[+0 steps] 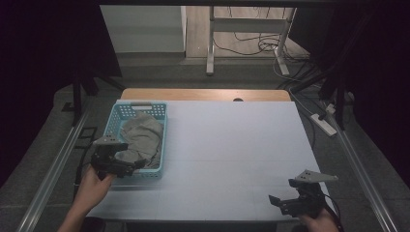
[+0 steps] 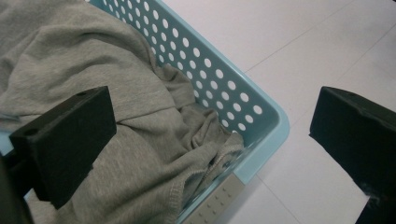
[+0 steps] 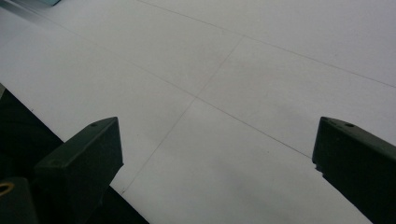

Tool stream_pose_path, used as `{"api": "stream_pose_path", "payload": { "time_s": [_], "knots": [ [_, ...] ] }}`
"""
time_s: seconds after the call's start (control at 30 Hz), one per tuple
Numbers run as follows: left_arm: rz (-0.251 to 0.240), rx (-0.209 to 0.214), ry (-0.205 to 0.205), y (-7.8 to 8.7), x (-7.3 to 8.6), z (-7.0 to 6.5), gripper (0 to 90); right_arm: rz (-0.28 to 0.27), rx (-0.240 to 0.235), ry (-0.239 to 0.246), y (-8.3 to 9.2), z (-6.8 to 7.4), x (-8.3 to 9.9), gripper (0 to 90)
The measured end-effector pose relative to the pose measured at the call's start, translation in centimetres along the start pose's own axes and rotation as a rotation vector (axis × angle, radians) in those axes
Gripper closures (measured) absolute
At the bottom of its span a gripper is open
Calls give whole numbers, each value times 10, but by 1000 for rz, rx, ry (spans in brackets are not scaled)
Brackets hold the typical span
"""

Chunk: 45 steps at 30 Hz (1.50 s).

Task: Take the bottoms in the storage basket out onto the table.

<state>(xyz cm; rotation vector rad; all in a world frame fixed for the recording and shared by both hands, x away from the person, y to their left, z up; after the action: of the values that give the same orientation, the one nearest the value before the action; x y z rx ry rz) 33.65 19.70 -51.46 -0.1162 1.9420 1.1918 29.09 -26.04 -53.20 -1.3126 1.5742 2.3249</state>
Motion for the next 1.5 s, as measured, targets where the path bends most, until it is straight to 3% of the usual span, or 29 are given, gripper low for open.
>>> {"api": "stream_pose_path", "payload": {
  "time_s": [0.13, 0.4, 0.7, 0.9, 1.13, 1.33, 1.5],
  "knots": [
    [-5, -14, -10, -2, -4, 3, 3, -1, -2, -1, 0, 0, 0, 21],
    [1, -6, 30, -10, -11, 14, 4, 1, -3, 0, 0, 0, 0, 21],
    [15, -1, 45, -19, -19, 23, 4, 4, -5, 0, 0, 0, 0, 21],
    [34, -26, 56, -26, -24, 29, 2, 1, -7, -1, 0, 0, 0, 21],
    [70, -36, 29, -34, -26, 30, 1, 6, -11, 3, 0, 1, 0, 21],
    [77, -39, 48, -40, -31, 35, 1, 7, -13, 5, -1, 1, 1, 21],
    [91, -46, 41, -46, -35, 39, 1, 7, -16, 3, -1, 1, 0, 21]
  ]
}}
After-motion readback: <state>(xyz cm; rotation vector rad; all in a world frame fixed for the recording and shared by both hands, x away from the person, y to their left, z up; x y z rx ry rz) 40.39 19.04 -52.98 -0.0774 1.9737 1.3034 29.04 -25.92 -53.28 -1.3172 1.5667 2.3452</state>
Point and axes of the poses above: each handheld gripper's, and its own axes: y roughly backward along the jaws, x roughly out of its underside, z roughly to its left, the point moved 10 cm from there along -y, roughly forward along the jaws, and after that the axes turned 4 degrees about z, right-handed, at the moved point
